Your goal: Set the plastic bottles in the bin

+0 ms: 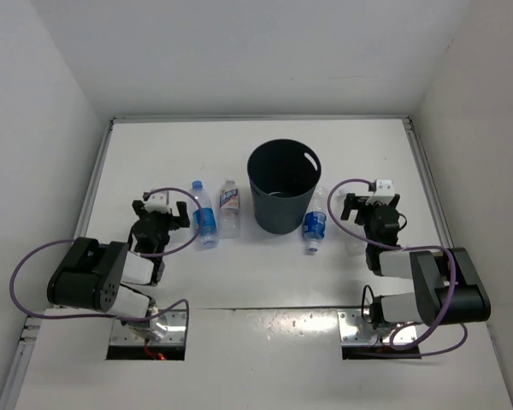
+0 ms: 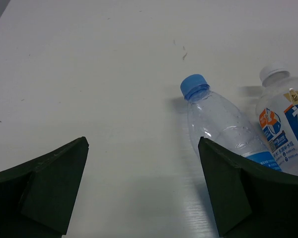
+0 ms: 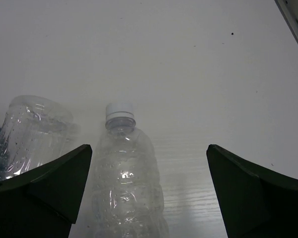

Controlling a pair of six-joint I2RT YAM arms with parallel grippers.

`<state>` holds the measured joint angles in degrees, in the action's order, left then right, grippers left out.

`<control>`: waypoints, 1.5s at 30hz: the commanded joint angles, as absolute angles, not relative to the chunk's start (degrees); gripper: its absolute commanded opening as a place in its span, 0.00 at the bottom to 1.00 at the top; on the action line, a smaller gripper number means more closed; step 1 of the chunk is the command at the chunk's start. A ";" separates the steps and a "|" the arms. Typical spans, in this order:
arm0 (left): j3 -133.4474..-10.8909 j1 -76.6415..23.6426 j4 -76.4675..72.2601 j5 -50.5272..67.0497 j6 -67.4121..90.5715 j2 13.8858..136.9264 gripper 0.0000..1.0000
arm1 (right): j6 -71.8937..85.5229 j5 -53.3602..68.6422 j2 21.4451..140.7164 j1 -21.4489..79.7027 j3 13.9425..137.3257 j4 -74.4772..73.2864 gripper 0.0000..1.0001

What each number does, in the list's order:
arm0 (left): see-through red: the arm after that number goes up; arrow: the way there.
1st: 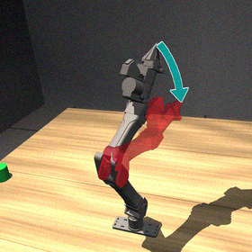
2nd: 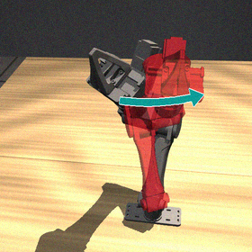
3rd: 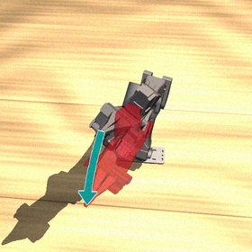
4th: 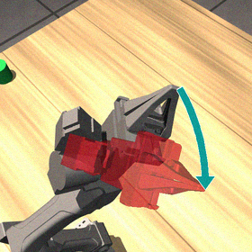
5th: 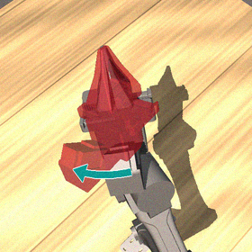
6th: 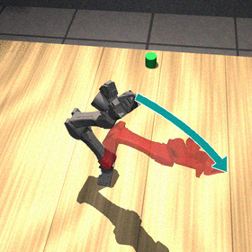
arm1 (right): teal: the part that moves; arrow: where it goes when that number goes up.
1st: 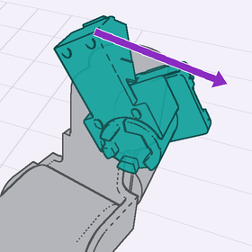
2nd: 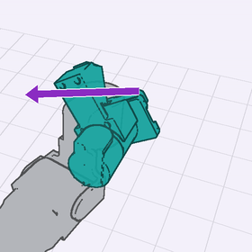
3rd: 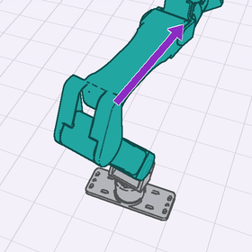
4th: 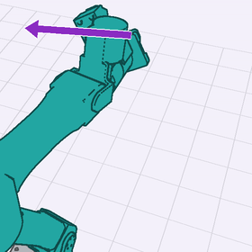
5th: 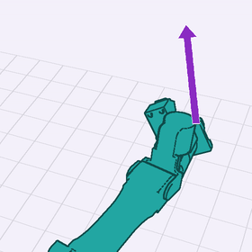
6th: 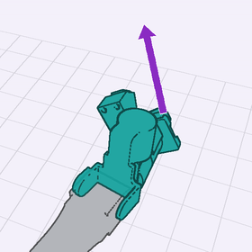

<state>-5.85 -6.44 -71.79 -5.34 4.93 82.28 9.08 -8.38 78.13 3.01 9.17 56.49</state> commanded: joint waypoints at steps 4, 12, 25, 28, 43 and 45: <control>-6.77 -6.68 -74.71 -4.66 4.48 82.00 1.00 | 9.58 -2.56 77.79 0.71 10.37 59.07 1.00; -6.77 -6.68 -74.71 -4.66 4.48 82.00 1.00 | 10.20 4.22 77.78 -2.63 8.96 61.44 1.00; -26.79 -8.44 -38.08 -13.26 4.31 72.43 1.00 | 9.05 0.44 77.78 0.00 9.49 59.85 1.00; -33.21 -8.44 -28.50 -13.80 4.92 69.35 1.00 | 9.05 -3.85 77.78 1.66 9.49 60.38 1.00; -41.66 -4.23 -5.98 -13.63 20.20 58.36 1.00 | 16.25 -17.91 59.61 2.55 20.20 34.74 1.00; -44.10 -3.70 -4.58 -12.49 24.06 60.46 1.00 | 15.39 -16.02 56.79 0.98 24.94 23.55 1.00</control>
<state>-41.45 -4.67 -3.75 -15.70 17.32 59.90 13.32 -13.50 60.45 2.20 19.07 36.05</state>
